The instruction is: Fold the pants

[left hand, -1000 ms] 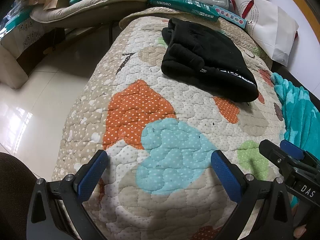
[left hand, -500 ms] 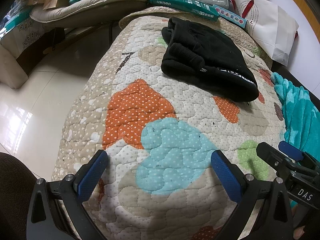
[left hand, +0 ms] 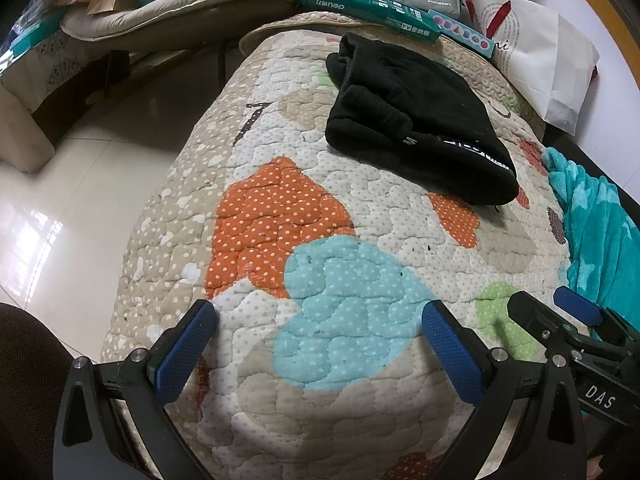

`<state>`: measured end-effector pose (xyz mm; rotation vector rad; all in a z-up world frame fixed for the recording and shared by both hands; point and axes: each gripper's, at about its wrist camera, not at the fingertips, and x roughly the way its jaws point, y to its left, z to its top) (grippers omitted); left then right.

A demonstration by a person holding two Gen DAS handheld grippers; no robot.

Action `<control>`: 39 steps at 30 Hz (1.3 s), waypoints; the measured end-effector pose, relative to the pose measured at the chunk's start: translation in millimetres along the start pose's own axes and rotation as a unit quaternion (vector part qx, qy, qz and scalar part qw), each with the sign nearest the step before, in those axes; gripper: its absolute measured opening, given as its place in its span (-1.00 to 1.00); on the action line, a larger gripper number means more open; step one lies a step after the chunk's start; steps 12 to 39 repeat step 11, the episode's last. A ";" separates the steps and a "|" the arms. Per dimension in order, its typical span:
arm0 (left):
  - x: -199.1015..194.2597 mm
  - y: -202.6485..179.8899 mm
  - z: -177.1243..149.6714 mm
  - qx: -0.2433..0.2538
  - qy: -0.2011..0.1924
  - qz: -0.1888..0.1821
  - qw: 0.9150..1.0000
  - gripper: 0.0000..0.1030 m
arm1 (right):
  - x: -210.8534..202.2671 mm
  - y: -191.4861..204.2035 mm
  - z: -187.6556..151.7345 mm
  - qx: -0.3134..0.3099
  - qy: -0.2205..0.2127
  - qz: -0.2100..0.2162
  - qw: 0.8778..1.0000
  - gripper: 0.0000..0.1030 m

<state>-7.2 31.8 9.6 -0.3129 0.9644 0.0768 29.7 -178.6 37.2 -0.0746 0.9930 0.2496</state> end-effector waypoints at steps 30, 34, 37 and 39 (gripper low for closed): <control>-3.8 0.0 -4.3 0.011 -0.008 0.001 1.000 1.00 | -2.3 0.7 -1.2 -0.009 -0.003 -0.013 1.000 0.82; -3.8 0.0 -4.3 0.011 -0.008 0.001 1.000 1.00 | -2.3 0.7 -1.2 -0.009 -0.003 -0.013 1.000 0.82; -3.8 0.0 -4.3 0.011 -0.008 0.001 1.000 1.00 | -2.3 0.7 -1.2 -0.009 -0.003 -0.013 1.000 0.82; -3.8 0.0 -4.3 0.011 -0.008 0.001 1.000 1.00 | -2.3 0.7 -1.2 -0.009 -0.003 -0.013 1.000 0.82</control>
